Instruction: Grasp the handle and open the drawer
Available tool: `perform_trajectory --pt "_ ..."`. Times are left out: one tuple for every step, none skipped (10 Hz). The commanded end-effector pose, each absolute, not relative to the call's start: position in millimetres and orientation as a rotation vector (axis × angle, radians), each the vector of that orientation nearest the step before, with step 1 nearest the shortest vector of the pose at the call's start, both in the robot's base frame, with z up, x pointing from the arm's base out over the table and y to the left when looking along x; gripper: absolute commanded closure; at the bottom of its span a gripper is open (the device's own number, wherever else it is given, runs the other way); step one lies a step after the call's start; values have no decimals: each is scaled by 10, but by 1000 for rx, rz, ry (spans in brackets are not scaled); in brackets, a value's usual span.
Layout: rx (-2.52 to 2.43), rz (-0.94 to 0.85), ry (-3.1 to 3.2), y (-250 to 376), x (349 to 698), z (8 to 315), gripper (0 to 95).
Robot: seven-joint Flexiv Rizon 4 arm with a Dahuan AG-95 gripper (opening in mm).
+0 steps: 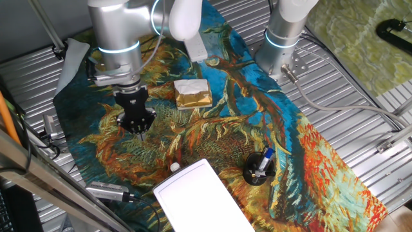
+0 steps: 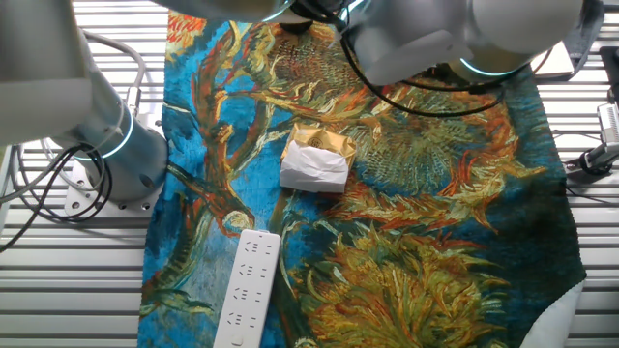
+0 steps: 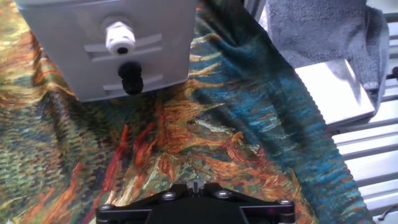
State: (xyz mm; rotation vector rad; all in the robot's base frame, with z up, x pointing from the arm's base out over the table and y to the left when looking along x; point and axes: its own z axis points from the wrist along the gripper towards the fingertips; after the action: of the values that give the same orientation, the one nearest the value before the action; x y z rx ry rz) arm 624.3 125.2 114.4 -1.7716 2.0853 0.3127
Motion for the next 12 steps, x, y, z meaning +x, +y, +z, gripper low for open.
perform_trajectory --pt "-1770 312 2086 1273 6255 1099 950" --pt "-1770 312 2087 1284 6263 1082 950" --pt "-1766 314 2089 1303 6277 1060 950" --pt "-1765 312 2092 1325 6293 1046 950" --pt "-1764 308 2098 1344 6308 1036 950" --pt "-1761 310 2101 1367 6325 1026 950" --pt "-1765 310 2097 1390 6343 1021 950" --pt "-1764 311 2097 1407 6356 1015 950" --pt "-1763 310 2099 1426 6369 1005 950" --pt "-1760 309 2106 1432 6370 990 950" --pt "-1749 319 2114 1431 6367 977 950" --pt "-1746 362 2147 1430 6364 965 950"
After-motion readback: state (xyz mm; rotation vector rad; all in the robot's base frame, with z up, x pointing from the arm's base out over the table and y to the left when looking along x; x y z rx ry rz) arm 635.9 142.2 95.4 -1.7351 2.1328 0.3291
